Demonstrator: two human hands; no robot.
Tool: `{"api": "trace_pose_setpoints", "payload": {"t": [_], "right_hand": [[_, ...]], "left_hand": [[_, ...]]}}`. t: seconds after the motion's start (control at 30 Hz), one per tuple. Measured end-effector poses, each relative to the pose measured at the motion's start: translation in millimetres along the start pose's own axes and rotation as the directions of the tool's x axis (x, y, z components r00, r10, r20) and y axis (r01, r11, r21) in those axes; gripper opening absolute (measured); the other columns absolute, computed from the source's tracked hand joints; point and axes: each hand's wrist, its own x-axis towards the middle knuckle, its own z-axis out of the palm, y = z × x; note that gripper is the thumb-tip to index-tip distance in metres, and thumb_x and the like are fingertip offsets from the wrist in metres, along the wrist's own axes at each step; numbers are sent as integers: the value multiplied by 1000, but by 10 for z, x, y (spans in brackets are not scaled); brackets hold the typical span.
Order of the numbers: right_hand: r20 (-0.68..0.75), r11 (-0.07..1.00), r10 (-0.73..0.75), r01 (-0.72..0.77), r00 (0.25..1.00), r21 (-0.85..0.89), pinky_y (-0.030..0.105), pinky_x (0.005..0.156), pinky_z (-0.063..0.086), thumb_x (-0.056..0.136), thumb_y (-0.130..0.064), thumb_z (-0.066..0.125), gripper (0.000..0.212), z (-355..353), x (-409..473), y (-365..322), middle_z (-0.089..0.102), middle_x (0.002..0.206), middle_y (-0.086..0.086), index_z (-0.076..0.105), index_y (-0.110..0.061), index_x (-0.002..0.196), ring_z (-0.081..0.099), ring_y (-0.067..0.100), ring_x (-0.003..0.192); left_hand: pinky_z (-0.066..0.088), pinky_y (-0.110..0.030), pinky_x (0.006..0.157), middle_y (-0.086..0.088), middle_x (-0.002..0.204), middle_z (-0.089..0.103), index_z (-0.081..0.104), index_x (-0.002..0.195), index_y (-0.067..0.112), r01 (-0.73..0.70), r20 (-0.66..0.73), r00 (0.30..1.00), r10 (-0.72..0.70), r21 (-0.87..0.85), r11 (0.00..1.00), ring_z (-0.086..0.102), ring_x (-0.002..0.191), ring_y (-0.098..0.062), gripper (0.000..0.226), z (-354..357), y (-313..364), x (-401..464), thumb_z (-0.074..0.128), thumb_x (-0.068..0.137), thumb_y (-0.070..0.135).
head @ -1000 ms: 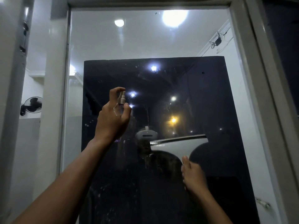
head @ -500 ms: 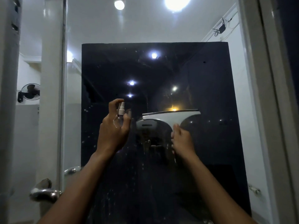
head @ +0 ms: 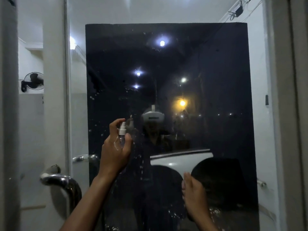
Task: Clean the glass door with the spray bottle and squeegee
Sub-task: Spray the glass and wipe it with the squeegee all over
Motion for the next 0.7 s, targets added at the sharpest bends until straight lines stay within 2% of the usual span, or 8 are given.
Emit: {"api": "trace_pose_setpoints", "payload": {"t": [0.13,0.23,0.3,0.4,0.53,0.63,0.7], "right_hand": [[-17,992,-123,124,992,39,35,57,33,106,-43,38,50,157,291,-554,38,53,-1,42,-18,63,39,19,53],[-65,993,-111,113,992,22,35,58,36,107,-43,36,52,243,520,-806,43,56,1,43,-17,63,43,22,55],[-74,997,-80,81,994,10,32,56,35,107,-44,36,53,257,512,-703,43,56,2,42,-17,62,42,20,54],[-70,999,3,-5,998,-35,29,52,35,106,-42,37,52,198,245,-194,44,56,2,45,-16,62,43,12,50],[-61,986,135,-140,989,-88,28,53,32,106,-39,39,51,16,-195,450,40,49,-7,43,-17,60,39,6,45],[-56,988,134,-137,989,-73,32,57,36,104,-40,39,52,-114,-393,584,39,46,-6,43,-18,57,40,3,44],[-23,993,98,-99,995,-71,32,59,40,102,-42,40,53,-175,-422,566,45,47,-6,48,-17,56,45,2,47]], "left_hand": [[41,-22,53,12,75,62,38,136,35,10,3,1000,-10,30,1000,63,68,-1,41,-51,-40,-65,49,96,30],[45,-26,53,10,76,63,37,136,35,28,19,999,-28,25,999,63,65,-4,42,-60,-50,-99,47,96,34],[51,-32,55,10,78,64,36,136,37,39,26,999,-39,33,999,64,65,-5,42,-67,-60,-138,46,96,35],[58,-45,59,7,81,67,35,136,40,55,56,997,-56,20,998,66,65,-9,41,-67,-63,-234,46,97,35],[58,-45,57,8,78,66,36,133,42,38,65,997,-41,36,999,65,64,-8,39,-37,-37,-296,49,98,33],[58,-47,59,6,78,65,37,134,39,34,85,996,-37,45,998,65,63,-9,39,25,-10,-304,53,102,22],[59,-47,61,7,80,65,37,134,38,30,93,995,-35,55,998,65,65,-9,39,81,43,-301,53,102,22]]}}
